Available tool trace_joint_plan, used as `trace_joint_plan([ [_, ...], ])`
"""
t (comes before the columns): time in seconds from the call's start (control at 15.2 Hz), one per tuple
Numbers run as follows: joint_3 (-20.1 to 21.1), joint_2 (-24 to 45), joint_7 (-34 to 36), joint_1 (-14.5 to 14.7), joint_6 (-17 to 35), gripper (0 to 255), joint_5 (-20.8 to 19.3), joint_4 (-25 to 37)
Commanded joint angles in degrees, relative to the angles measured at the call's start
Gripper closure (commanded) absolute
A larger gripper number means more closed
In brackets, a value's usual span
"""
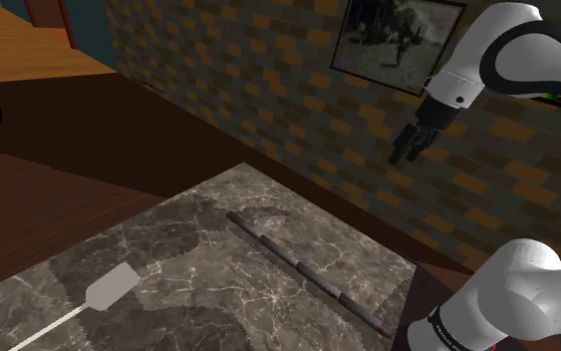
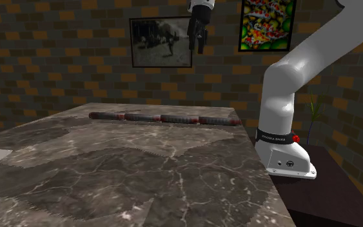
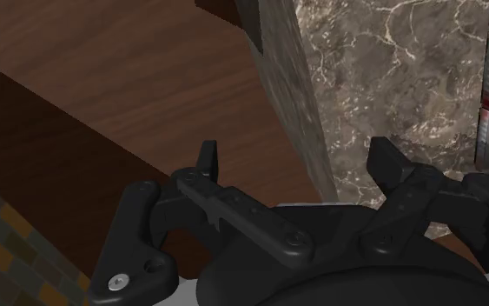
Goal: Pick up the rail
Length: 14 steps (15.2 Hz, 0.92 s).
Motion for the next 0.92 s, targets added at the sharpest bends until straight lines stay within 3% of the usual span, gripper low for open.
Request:
trace_joint_plan([
  [0.0,0.00,0.00,0.00,0.00,0.00,0,0.00,0.00],
  [0.86,17.12,-0.71,9.65,9.18,8.08,0,7.69,-9.63],
])
